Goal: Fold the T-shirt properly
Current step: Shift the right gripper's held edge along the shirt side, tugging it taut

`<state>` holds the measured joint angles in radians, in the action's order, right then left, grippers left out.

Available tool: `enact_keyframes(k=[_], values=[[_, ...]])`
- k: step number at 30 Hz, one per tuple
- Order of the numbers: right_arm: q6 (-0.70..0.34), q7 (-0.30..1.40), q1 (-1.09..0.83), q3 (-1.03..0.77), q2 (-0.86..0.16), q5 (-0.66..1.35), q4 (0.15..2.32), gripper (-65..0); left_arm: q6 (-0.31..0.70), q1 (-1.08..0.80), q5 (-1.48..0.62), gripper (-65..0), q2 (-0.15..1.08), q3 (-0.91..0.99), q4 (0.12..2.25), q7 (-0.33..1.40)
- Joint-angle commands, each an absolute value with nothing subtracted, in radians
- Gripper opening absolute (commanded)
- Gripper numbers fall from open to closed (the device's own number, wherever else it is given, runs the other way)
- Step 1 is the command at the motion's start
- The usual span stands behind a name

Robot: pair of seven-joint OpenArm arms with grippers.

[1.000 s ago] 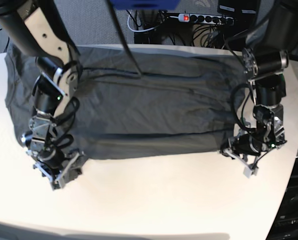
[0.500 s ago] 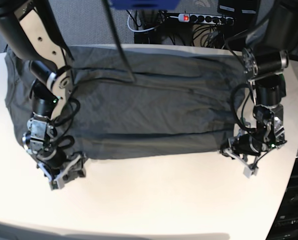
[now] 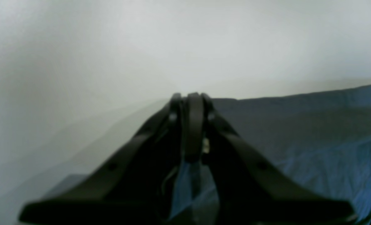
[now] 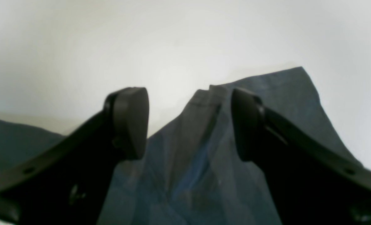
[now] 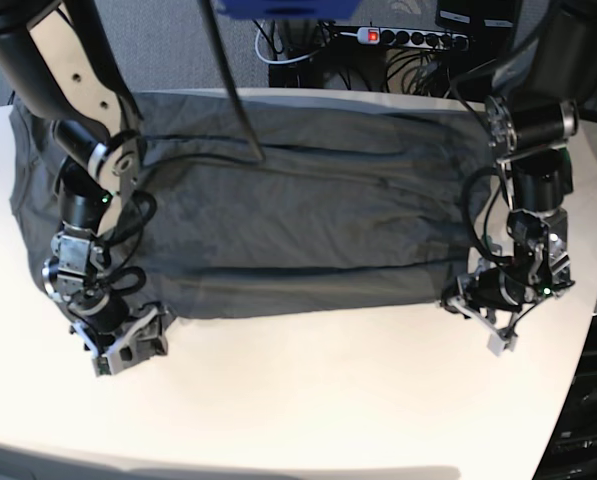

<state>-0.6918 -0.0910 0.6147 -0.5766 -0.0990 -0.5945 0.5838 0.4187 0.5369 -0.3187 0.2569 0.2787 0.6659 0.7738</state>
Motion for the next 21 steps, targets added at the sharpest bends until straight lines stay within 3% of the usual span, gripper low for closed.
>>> enact_keyframes(k=[1,21], values=[[-0.698,-0.122,0.645,-0.578,-0.107,-0.578,0.596,-24.7,0.404,0.555,-0.295,-61.3,0.265,0.278,0.673,0.789],[-0.698,-0.124,0.619,-0.579,-0.101,-0.576,0.596,-24.8,0.406,0.556,-0.297,-61.3,0.265,0.278,0.673,0.788]])
